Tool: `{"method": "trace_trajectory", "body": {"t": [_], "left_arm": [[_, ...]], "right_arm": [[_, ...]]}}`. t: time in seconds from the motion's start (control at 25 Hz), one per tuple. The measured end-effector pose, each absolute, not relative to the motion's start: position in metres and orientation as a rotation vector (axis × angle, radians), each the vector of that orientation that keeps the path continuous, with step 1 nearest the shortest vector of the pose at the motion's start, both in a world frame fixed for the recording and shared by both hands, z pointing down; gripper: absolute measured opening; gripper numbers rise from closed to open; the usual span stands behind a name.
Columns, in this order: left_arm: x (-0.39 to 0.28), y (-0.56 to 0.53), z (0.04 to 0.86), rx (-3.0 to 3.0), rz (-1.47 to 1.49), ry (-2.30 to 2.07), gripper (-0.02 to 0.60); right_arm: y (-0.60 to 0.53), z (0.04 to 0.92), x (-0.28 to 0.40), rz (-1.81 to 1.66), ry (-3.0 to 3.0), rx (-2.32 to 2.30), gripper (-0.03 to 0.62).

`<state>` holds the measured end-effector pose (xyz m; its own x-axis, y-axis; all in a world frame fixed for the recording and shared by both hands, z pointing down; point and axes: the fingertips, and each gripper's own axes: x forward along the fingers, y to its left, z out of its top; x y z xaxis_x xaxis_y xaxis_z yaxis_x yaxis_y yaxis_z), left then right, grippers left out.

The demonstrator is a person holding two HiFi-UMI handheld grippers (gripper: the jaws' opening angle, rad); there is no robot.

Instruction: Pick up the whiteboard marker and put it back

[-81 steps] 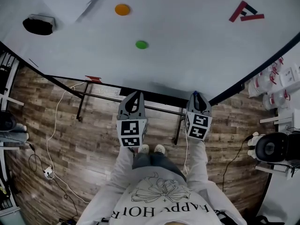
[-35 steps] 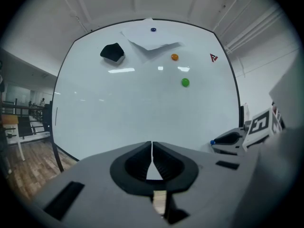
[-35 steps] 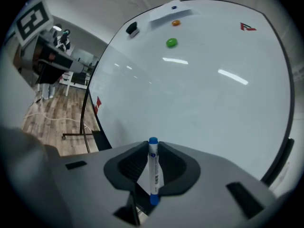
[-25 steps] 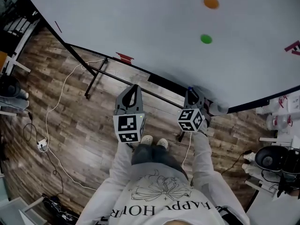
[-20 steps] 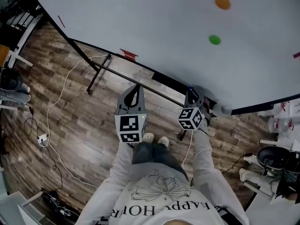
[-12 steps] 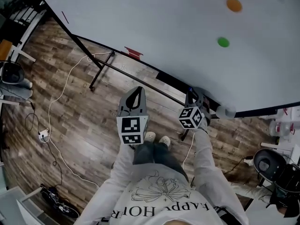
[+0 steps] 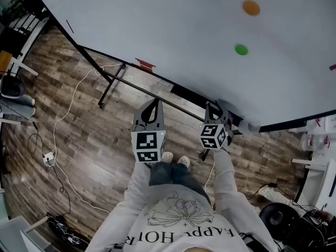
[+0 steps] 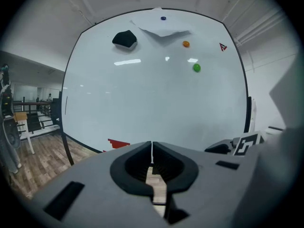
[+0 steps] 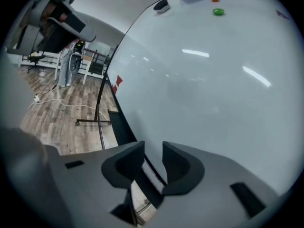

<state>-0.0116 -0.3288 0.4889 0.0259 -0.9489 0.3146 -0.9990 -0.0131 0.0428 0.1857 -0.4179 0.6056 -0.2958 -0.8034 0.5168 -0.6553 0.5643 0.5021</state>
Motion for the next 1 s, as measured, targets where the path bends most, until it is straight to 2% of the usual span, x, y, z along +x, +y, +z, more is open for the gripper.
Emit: {"method": "trace_trajectory", "body": {"t": [0.4, 0.68, 1.0], "left_arm": [[0.034, -0.355, 0.450, 2.213, 0.226, -1.964, 0.011], [0.070, -0.369, 0.422, 2.325, 0.180, -1.923, 0.011], [0.094, -0.369, 0.405, 2.390, 0.145, -1.892, 0.011]], "right_arm": [[-0.408, 0.509, 0.212, -0.064, -2.232, 1.512, 0.038], [-0.399, 0.453, 0.245, 0.069, -2.331, 1.761, 0.029], [-0.387, 0.427, 0.273, 0.091, -2.335, 1.890, 0.021]]}}
